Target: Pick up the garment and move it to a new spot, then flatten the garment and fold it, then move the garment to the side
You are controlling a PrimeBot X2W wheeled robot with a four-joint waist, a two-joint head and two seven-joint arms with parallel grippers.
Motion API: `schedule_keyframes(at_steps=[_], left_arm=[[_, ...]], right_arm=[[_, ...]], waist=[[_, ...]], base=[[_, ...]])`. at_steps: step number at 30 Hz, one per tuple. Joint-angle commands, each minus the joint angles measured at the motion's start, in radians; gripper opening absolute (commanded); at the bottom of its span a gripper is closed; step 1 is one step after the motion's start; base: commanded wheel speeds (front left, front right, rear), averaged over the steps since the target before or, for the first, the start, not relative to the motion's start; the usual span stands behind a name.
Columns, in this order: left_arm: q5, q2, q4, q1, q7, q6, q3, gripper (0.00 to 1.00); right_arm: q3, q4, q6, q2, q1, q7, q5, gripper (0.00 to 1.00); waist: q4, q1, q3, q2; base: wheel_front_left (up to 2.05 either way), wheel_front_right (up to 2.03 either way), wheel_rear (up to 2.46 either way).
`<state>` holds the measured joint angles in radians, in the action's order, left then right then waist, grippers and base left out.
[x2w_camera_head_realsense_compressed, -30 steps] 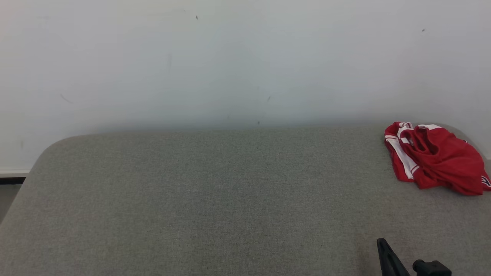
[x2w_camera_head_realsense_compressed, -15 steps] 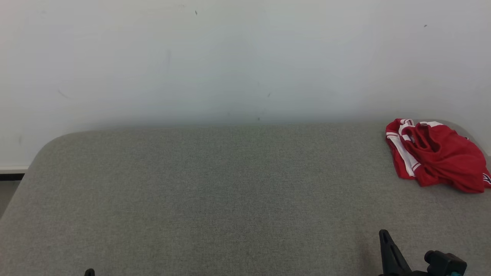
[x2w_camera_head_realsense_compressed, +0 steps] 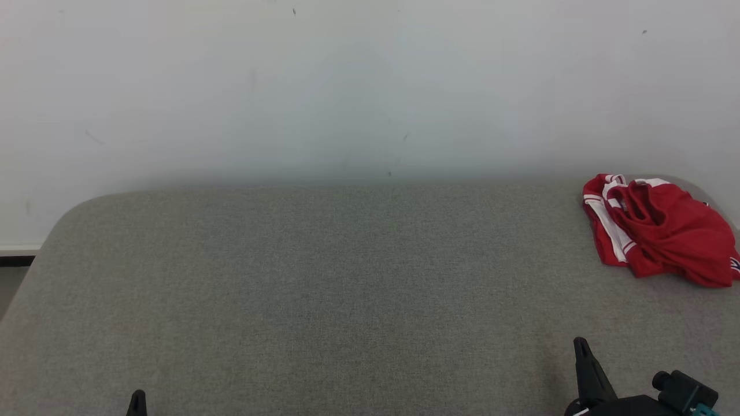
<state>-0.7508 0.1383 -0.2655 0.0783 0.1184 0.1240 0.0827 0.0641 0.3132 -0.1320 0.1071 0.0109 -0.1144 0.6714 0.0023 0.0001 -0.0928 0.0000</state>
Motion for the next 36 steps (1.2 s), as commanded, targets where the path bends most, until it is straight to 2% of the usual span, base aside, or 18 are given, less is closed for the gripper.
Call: schedule_keyframes(at_steps=[1, 18, 36], left_arm=[[-0.030, 0.002, 0.016, -0.030, -0.007, 0.003, 0.006, 0.00], [-0.240, -0.021, 0.018, -0.072, -0.065, 0.005, 0.013, 0.00], [-0.420, -0.040, 0.020, -0.108, -0.114, 0.006, 0.019, 0.00]], right_arm=[[0.005, -0.017, 0.001, -0.001, -0.028, 0.004, 0.033, 0.00], [0.016, -0.031, 0.001, -0.016, -0.053, 0.062, 0.263, 0.00], [0.027, -0.043, 0.001, -0.028, -0.074, 0.110, 0.457, 0.00]], waist=[[0.000, -0.0001, 0.001, 0.0000], [0.000, -0.0001, 0.019, 0.0000], [-0.001, -0.0001, 0.036, 0.0000]], base=[[0.00, 0.00, 0.00], [0.00, 0.00, 0.00], [0.00, 0.00, 0.00]])
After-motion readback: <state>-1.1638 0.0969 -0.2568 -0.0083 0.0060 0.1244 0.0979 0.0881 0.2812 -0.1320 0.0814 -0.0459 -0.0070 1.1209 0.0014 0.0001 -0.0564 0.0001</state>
